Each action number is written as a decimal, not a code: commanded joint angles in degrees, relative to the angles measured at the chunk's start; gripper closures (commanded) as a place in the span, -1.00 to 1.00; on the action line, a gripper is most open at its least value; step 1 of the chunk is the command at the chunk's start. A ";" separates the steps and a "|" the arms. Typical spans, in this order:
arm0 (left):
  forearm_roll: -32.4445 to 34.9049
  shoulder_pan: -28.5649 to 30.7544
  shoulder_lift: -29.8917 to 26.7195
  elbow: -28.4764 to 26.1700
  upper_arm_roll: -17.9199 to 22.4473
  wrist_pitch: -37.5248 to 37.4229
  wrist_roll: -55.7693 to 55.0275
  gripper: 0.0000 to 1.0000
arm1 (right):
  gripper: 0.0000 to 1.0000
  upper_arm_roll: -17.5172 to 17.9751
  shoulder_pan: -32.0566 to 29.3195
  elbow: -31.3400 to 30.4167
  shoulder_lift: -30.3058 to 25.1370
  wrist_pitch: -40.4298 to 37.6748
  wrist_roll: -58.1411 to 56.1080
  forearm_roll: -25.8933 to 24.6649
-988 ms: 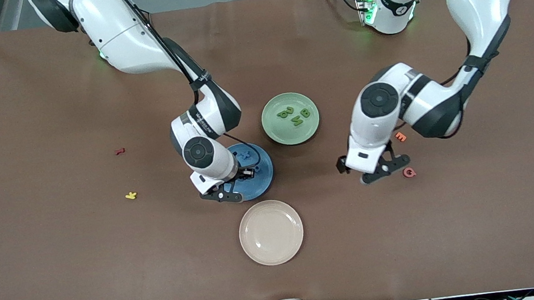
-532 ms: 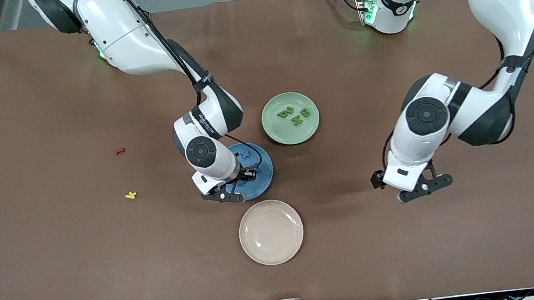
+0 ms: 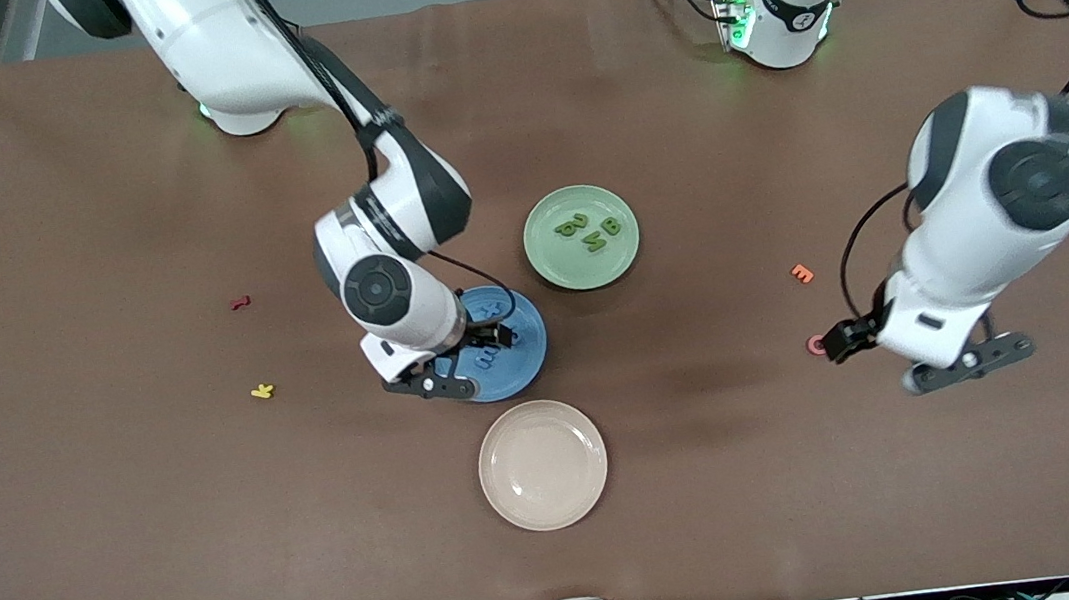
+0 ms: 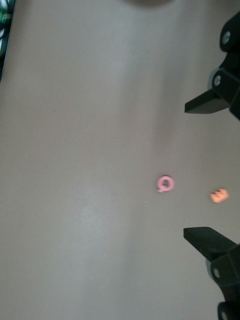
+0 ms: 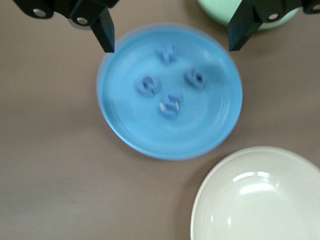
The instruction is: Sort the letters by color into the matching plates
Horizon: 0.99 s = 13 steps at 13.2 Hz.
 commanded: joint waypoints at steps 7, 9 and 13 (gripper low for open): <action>-9.97 -9.04 -18.18 -4.02 17.25 -13.53 12.34 -1.00 | -1.00 -1.97 -2.63 -19.38 -31.81 -16.08 -0.70 -6.39; -10.23 -10.53 -21.61 -5.43 20.07 -15.28 12.78 -1.00 | -1.00 -2.06 -3.68 -22.66 -35.96 -16.16 -1.83 -8.27; -10.41 -11.86 -25.05 -5.87 20.96 -19.76 14.45 -1.00 | -1.00 -2.06 -11.41 -22.40 -38.78 -18.88 -13.60 -8.35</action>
